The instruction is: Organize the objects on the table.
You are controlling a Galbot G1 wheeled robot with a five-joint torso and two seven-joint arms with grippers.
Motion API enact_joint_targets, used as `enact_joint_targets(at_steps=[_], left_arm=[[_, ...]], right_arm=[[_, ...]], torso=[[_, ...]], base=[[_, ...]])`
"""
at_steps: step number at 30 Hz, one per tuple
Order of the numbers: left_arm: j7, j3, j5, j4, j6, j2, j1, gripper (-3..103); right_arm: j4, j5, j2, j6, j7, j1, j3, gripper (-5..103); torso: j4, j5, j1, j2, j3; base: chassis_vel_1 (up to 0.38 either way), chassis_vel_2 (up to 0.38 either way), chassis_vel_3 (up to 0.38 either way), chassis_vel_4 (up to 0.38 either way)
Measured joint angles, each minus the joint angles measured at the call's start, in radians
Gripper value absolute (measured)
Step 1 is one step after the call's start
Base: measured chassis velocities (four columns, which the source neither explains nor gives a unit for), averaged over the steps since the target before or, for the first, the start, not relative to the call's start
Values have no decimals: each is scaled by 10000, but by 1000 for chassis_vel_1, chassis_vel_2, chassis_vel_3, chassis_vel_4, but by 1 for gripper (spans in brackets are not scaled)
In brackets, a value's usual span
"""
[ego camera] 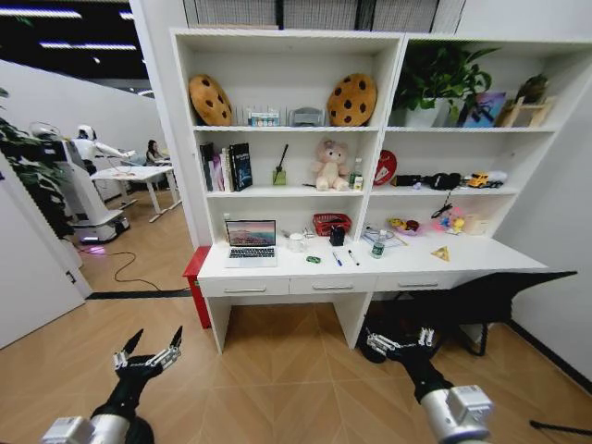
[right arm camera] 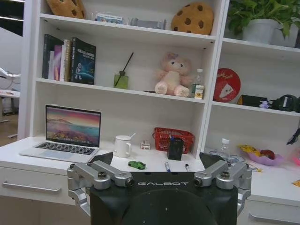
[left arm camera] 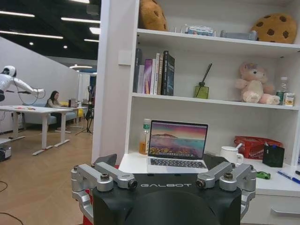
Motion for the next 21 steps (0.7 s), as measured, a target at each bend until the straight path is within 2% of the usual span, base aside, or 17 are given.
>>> enact_joint_targets(at_steps=[2, 3, 5, 8, 15, 21], left_arm=[[366, 13, -47, 29, -200, 79, 99, 100], [366, 13, -47, 29, -200, 79, 99, 100], [643, 55, -192, 68, -404, 106, 124, 100], [658, 68, -298, 57, -432, 111, 129, 100], [443, 4, -287, -156, -355, 107, 239, 100], [253, 2, -12, -381, -72, 112, 303, 100]], right_arm=[[2, 102, -70, 430, -626, 75, 16, 100], [2, 102, -70, 430, -626, 75, 16, 100], [-90, 130, -121, 706, -1268, 152, 16, 100], [-115, 128, -131, 745, -1460, 162, -15, 100], [-157, 92, -96, 758, -1428, 141, -43, 100], [-104, 82, 3, 738, -885, 118, -21, 100]], torso=[[1, 0, 0, 0, -1], [1, 0, 0, 0, -1], [1, 0, 0, 0, -1], [1, -1, 0, 0, 0], [1, 0, 0, 0, 0], [1, 0, 0, 0, 0]], base=[[0, 0, 0, 0], [0, 0, 0, 0], [0, 0, 0, 0], [0, 0, 0, 0], [0, 0, 0, 0], [0, 0, 0, 0]])
